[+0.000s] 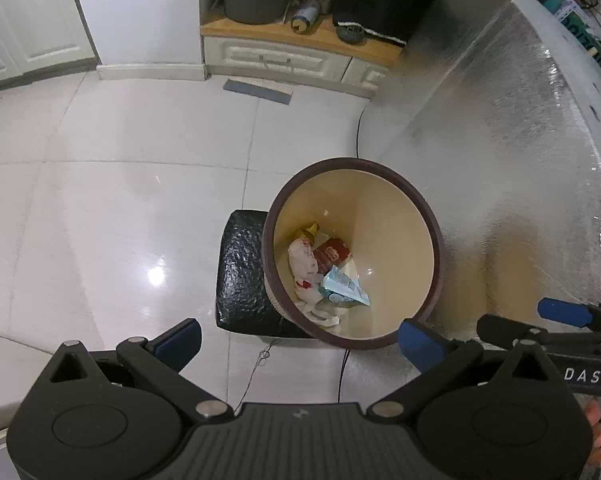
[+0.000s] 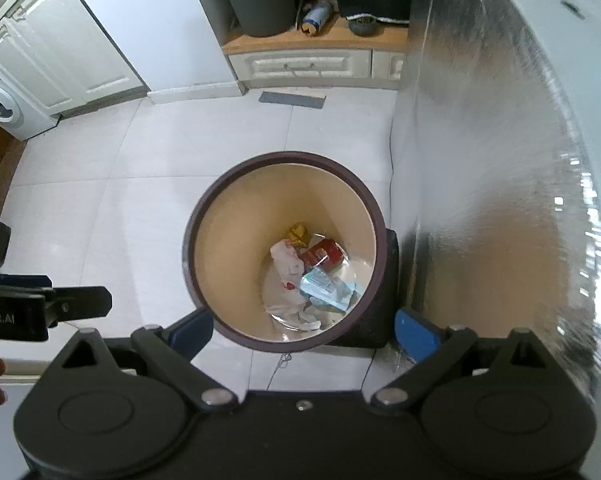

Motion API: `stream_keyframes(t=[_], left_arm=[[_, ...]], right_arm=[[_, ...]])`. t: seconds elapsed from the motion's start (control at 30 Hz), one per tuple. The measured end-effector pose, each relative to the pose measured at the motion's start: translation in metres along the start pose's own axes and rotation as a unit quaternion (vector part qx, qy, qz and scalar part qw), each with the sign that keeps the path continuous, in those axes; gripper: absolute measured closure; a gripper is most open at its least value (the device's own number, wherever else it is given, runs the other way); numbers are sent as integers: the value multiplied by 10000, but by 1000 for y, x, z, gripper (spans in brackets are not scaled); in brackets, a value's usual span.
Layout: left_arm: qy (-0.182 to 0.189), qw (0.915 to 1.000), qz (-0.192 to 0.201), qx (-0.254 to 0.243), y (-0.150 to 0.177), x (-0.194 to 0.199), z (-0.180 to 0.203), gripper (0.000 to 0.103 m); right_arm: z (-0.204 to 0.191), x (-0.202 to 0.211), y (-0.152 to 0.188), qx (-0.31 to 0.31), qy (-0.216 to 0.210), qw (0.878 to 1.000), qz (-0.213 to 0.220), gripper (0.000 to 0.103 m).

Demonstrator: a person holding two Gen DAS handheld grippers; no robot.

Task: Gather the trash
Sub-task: 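Raise both open tools from the wastebasket back toward the table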

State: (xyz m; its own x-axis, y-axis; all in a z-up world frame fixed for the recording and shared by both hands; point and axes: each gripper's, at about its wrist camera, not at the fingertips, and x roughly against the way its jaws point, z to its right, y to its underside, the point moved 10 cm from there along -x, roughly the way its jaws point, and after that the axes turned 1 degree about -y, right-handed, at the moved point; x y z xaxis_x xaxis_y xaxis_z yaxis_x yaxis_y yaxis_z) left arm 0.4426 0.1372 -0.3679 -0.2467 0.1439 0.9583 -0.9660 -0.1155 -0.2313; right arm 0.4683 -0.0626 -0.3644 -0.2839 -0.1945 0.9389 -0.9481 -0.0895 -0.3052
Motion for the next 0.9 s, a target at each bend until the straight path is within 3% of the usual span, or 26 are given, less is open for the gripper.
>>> stream_keyframes(t=[0.43,0.83,0.9], left_arm=[[-180,9986,487,-101,19,75,5,0],[-61,9959,892,-168,44,125,22,0],[-25,9952,964,-170,46,133,27,0]], right_arm=[[-2,83,9,-86,56,9985,535,5],[2,150,30,-41,217,9950,979,4],[6,161,35,-68,226,9941,1060,0]])
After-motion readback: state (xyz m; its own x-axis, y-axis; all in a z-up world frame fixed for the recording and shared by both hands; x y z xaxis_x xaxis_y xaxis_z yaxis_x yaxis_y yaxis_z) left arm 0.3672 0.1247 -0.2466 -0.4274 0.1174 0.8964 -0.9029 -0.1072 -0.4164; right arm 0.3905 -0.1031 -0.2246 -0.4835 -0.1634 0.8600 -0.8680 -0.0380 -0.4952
